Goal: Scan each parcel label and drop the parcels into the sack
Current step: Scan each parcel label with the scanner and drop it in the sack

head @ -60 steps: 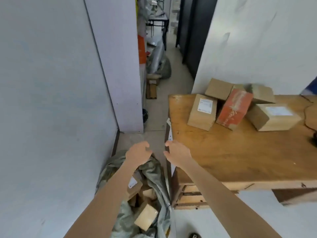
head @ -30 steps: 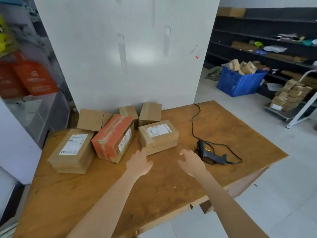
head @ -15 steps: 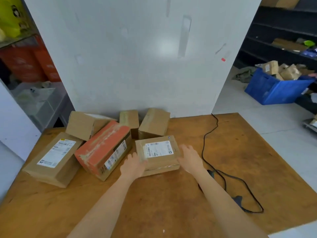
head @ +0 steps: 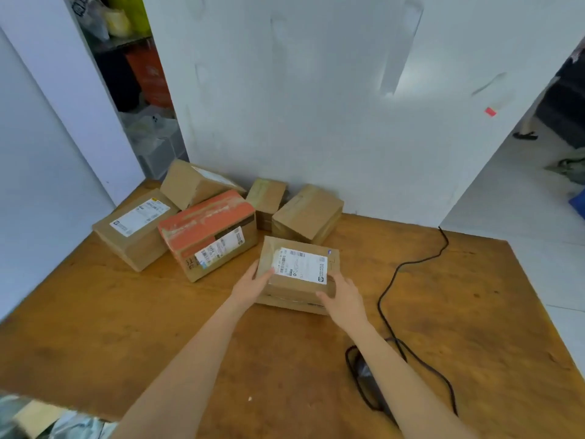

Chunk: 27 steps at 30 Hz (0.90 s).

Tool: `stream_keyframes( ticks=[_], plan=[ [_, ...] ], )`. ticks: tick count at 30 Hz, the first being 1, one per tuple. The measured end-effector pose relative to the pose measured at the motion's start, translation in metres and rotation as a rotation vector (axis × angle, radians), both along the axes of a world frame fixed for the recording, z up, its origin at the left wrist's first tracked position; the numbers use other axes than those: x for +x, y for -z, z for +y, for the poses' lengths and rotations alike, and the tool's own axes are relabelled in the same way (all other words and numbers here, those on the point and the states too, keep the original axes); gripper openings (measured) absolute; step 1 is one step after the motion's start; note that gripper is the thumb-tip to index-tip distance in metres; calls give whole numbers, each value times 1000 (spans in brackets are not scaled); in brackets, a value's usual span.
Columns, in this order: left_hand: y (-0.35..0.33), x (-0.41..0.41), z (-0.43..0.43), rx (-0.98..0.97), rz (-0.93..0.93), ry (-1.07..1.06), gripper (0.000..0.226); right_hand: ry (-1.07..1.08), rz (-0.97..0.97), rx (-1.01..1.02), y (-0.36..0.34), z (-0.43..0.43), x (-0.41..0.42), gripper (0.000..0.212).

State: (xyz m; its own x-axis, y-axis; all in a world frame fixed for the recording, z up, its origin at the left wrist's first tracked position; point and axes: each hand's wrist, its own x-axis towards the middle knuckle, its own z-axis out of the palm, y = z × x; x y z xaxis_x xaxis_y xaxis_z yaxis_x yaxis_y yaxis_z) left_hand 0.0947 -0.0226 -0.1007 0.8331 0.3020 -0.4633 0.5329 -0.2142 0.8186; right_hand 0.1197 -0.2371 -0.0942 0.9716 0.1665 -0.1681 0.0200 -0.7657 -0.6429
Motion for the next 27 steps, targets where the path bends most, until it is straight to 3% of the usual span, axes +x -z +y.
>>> stream_keyframes(
  ticks=[3,6,11,15,19,23,27],
  plan=[
    [-6,-21,-4,-183,-23,-89,62,-27,2,60,3,-9,-15,56],
    [-10,-37,0,-238,-10,-106,59,-14,7,118,6,-10,-36,52],
    [-22,-46,13,-187,-87,-97,64,42,15,232,11,-2,-73,47],
    [-36,-45,21,-81,-152,-108,81,75,100,323,19,16,-105,53],
    [-39,-40,22,-24,-196,-72,75,49,109,360,26,5,-119,60],
    [-40,-25,15,-32,-216,-44,77,259,-140,27,43,-57,-121,61],
    [-44,-10,-4,-92,-221,-27,90,299,-14,-285,54,-97,-120,72]
  ],
)
